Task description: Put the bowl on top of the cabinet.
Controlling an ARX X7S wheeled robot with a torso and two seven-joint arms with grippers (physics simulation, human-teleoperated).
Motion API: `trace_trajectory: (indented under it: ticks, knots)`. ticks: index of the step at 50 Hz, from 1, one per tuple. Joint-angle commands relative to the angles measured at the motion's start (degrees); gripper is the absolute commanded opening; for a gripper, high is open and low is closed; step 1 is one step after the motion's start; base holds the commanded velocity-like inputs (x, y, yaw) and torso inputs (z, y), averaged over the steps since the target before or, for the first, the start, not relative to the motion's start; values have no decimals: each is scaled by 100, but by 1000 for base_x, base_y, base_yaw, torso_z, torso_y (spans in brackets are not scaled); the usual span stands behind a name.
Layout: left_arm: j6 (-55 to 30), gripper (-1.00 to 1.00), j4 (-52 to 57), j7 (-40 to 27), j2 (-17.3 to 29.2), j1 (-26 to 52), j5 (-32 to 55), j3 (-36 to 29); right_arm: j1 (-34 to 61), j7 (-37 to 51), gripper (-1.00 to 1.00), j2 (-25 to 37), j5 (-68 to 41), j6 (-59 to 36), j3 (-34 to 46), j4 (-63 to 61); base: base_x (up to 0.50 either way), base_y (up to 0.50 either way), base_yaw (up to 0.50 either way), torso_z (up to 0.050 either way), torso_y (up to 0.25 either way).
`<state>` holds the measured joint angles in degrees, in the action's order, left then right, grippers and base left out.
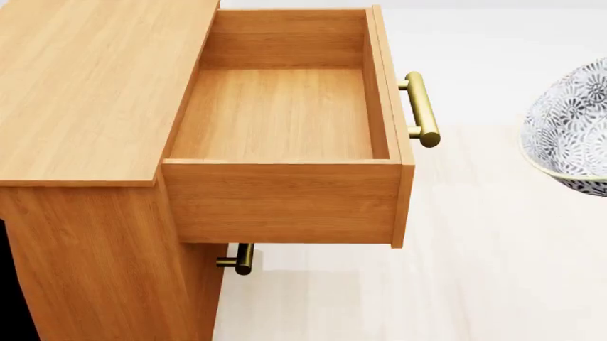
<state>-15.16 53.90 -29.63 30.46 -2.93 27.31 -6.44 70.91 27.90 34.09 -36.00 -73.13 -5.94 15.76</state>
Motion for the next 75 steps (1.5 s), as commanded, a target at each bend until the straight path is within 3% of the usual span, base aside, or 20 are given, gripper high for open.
trace_trajectory:
  ticks: [1,29,59,69,75]
  knots:
    - [9,100,36,-38,38,-6,45,21,914,-4,-100,-188,22,-39,198,279,0,0,0,0,0]
    - [18,100,94,-99,123,13,126,-10,2246,-354,-100,-1075,3,551,381,1516,0,0,0,0,1]
    - [-13,100,82,-203,207,47,218,-14,2724,-1178,-100,-2201,-110,1966,298,3257,0,0,0,0,0]
    - [3,100,87,-204,213,59,234,-71,3081,-1501,-100,-2520,64,2579,409,4289,0,0,0,0,0]
    - [24,100,108,-218,229,41,255,-68,3486,-2072,-100,-2895,332,3228,668,5545,0,0,0,0,2]
